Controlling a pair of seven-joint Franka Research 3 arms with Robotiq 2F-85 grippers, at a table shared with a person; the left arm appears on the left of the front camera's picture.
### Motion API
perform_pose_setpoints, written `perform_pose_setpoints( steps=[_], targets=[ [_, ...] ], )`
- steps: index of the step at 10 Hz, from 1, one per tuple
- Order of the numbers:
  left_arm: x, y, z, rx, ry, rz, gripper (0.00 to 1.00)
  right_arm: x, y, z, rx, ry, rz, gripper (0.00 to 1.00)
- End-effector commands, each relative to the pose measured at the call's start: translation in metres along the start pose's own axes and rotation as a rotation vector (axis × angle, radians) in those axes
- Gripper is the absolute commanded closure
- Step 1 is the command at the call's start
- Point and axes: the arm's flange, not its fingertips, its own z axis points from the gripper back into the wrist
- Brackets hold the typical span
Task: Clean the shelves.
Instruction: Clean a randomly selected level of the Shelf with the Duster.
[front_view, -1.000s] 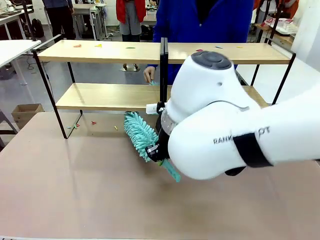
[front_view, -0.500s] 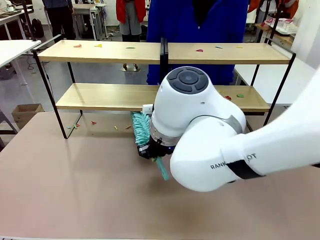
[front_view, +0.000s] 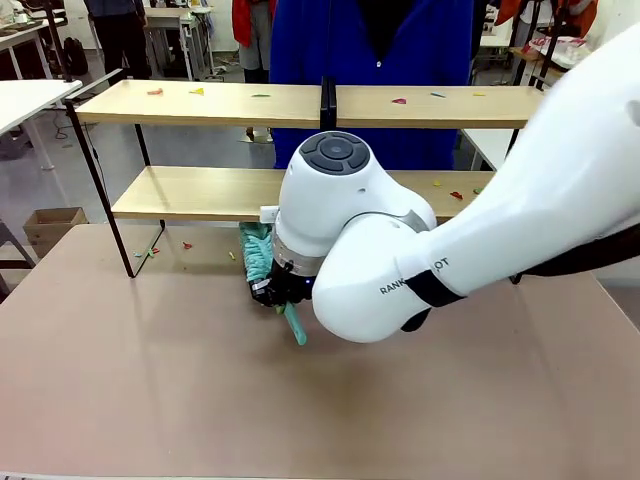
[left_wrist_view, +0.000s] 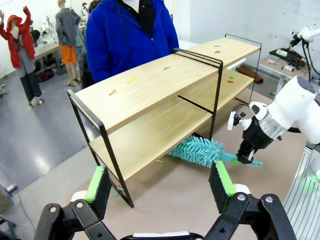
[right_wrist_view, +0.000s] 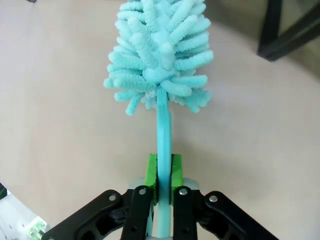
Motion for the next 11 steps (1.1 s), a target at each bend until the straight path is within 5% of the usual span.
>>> perform_pose_setpoints(
  steps=[1,11],
  targets=[
    [0.000,0.000,0.000,-0.001,0.008,-0.006,0.00,0.009,0.021,-0.019,-0.006,0.013,-0.006,0.88],
    [0.000,0.000,0.000,-0.001,0.008,-0.006,0.00,0.071,0.079,-0.032,0.065,0.087,0.179,0.88]
  ],
)
